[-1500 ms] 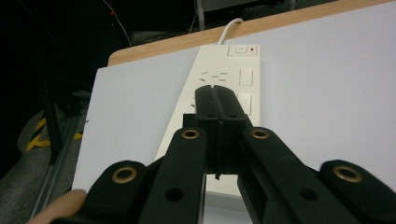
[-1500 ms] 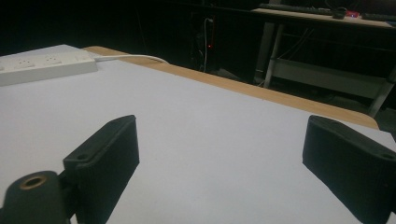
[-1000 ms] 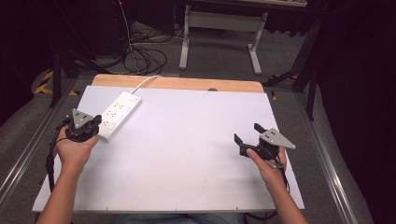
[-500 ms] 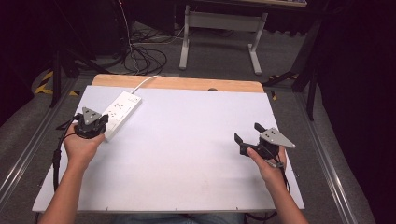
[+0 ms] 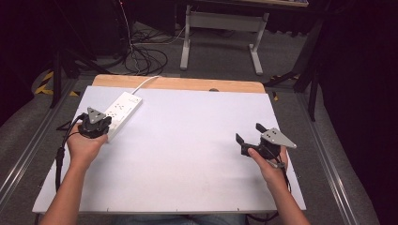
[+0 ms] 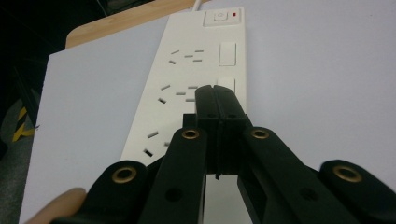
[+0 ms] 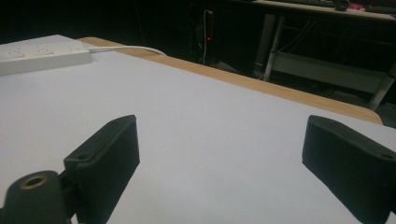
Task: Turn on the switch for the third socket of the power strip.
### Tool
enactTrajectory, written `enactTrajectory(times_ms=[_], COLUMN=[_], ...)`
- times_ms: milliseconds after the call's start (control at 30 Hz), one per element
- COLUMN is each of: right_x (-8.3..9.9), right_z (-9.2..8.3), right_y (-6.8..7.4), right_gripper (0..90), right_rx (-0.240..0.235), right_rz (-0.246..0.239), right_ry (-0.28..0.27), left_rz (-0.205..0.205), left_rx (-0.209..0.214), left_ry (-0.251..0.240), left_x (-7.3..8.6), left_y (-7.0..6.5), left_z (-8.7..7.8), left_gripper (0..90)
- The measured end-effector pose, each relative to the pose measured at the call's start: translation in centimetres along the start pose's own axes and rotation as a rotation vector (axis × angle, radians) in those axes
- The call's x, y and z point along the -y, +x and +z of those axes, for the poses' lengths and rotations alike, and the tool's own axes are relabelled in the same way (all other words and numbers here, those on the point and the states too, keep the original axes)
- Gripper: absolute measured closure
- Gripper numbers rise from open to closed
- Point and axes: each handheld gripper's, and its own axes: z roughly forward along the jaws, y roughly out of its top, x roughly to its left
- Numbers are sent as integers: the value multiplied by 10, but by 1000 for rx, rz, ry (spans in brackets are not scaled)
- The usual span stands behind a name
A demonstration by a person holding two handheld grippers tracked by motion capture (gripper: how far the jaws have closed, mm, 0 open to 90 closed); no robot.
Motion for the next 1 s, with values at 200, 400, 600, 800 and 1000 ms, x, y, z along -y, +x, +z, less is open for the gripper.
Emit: enactTrajectory(times_ms=[200, 400, 600, 800, 1000], right_x=[0, 1, 1, 1, 1], right_z=[1, 2, 2, 1, 1], right_y=[0, 0, 1, 0, 0], right_gripper=[114, 114, 115, 115, 114], right_rx=[2, -1, -1, 0, -1], right_rz=[1, -4, -4, -3, 1], right_ry=[2, 3, 4, 4, 3], left_rz=[17, 24, 28, 32, 49], left_rx=[8, 15, 22, 14, 20], left_ry=[31, 48, 66, 72, 83], left_x=[1, 1, 1, 1, 0], left_y=[0, 1, 0, 2, -1], left_z=[4, 7, 12, 14, 18], left_gripper=[900, 900, 900, 900, 900])
